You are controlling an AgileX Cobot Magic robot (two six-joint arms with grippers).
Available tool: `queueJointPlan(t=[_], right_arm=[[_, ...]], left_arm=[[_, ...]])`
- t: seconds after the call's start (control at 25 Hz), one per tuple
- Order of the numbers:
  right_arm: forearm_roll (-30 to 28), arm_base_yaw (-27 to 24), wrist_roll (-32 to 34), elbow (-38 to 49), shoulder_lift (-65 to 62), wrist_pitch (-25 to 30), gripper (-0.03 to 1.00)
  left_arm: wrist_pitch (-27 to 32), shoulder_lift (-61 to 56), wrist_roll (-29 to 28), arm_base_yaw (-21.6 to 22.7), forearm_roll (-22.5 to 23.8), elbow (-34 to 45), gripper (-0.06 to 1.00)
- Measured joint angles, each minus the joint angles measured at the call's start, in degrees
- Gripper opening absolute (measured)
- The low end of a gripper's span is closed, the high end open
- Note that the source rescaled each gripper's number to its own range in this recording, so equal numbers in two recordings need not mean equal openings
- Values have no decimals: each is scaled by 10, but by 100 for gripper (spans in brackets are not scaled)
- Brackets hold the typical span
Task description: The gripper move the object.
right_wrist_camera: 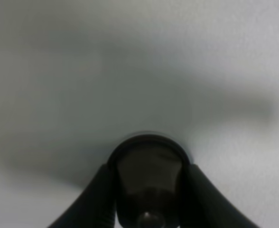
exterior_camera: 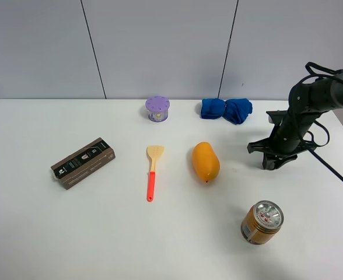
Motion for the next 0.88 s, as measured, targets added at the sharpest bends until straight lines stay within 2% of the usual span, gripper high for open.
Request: queueJointPlan(t=[0.28, 0.6, 0.76, 0.88], right_arm=[[0, 0, 0, -1, -23, 43, 0], [5, 0, -5, -1, -146, 93, 0], [22, 11, -49, -1, -206, 100, 0], [31, 42, -90, -1, -239, 98, 0]], left_arm=[[0, 0, 0, 0, 0, 0, 100], [0, 0, 0, 0, 0, 0, 100], [0, 0, 0, 0, 0, 0, 100], [0, 0, 0, 0, 0, 0, 100]])
